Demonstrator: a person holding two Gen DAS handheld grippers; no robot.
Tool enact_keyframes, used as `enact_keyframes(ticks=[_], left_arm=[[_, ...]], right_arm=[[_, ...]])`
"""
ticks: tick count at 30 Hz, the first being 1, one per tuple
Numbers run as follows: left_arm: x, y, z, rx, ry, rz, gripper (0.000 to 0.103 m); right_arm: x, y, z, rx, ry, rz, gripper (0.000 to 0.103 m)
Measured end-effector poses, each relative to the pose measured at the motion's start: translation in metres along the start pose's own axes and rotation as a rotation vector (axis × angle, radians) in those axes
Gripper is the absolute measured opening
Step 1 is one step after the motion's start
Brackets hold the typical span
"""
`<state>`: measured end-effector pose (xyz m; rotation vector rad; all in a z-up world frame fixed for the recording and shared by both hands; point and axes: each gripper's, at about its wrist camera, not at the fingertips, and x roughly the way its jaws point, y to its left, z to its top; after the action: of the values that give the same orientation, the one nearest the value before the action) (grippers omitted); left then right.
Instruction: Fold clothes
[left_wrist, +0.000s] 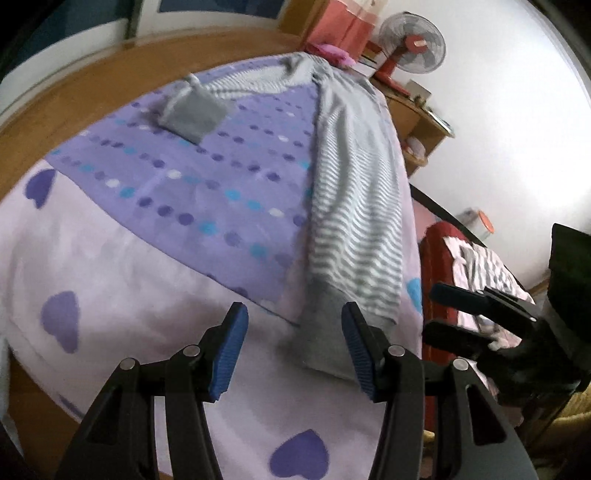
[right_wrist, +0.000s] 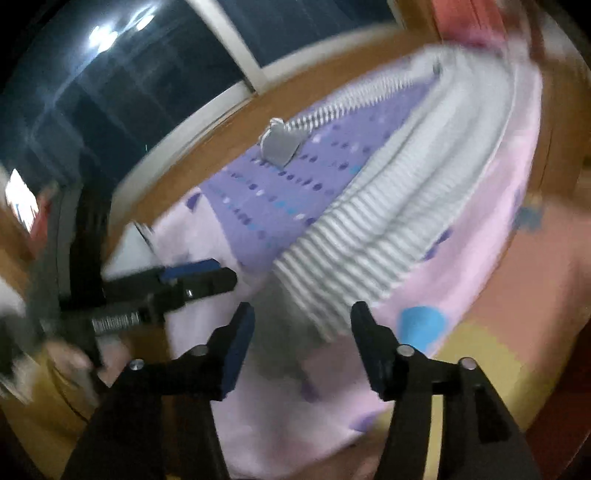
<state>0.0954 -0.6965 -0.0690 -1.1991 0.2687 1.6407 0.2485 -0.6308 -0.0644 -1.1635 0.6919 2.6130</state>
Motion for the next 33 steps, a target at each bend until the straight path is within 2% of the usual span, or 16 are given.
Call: enact_keyframes(ticks=[2, 4, 7, 8, 9, 10, 11, 12, 14, 17, 20, 23, 25, 29, 33], left_arm=[[0.007, -0.006, -0.002, 0.012, 0.020, -0.028, 0.053], [0.014, -0.011, -0.003, 0.029, 0.036, -0.032, 0.053], [0.023, -0.020, -0.004, 0.062, 0.053, -0.001, 0.051], [0.024, -0.025, -0.004, 0.079, 0.050, 0.022, 0.044], [0.026, -0.028, -0.004, 0.097, 0.055, 0.069, 0.021], [0.025, -0.030, -0.004, 0.111, 0.059, 0.106, 0.016], [0.023, -0.029, -0.004, 0.093, 0.066, 0.095, 0.012], [0.022, -0.027, -0.006, 0.082, 0.069, 0.096, 0.009], [0.019, -0.023, -0.010, 0.061, 0.077, 0.098, 0.009], [0.018, -0.019, -0.012, 0.036, 0.080, 0.090, 0.009], [0.017, -0.021, -0.012, 0.056, 0.080, 0.102, 0.009], [0.011, -0.021, -0.012, 0.063, 0.075, 0.094, 0.010], [0.004, -0.020, -0.010, 0.043, 0.065, 0.081, 0.016], [-0.004, -0.024, 0.014, 0.009, 0.013, 0.048, 0.030], [0.021, -0.036, 0.057, 0.030, -0.004, 0.114, 0.034]], right_arm=[[0.003, 0.001, -0.005, -0.022, 0.015, -0.041, 0.057], [0.020, -0.009, -0.009, 0.043, 0.063, -0.052, 0.057], [0.029, -0.023, -0.011, 0.160, 0.045, -0.027, 0.057], [0.030, -0.024, -0.010, 0.171, 0.047, -0.036, 0.048], [0.032, -0.024, -0.009, 0.172, 0.049, -0.054, 0.029], [0.035, -0.023, -0.008, 0.167, 0.052, -0.092, 0.016], [0.039, -0.023, -0.007, 0.169, 0.057, -0.120, 0.003], [0.039, -0.023, -0.008, 0.187, 0.063, -0.119, 0.002], [0.032, -0.023, -0.014, 0.216, 0.065, -0.115, 0.002], [0.031, -0.017, -0.026, 0.177, 0.094, -0.156, 0.001], [0.028, -0.011, -0.034, 0.136, 0.085, -0.172, 0.000], [0.023, -0.014, -0.036, 0.136, 0.089, -0.131, 0.001], [0.014, -0.025, -0.037, 0.163, 0.074, -0.098, 0.001], [0.000, -0.056, -0.020, 0.158, 0.005, -0.104, 0.004], [-0.003, -0.085, 0.011, 0.039, -0.073, -0.144, 0.006]])
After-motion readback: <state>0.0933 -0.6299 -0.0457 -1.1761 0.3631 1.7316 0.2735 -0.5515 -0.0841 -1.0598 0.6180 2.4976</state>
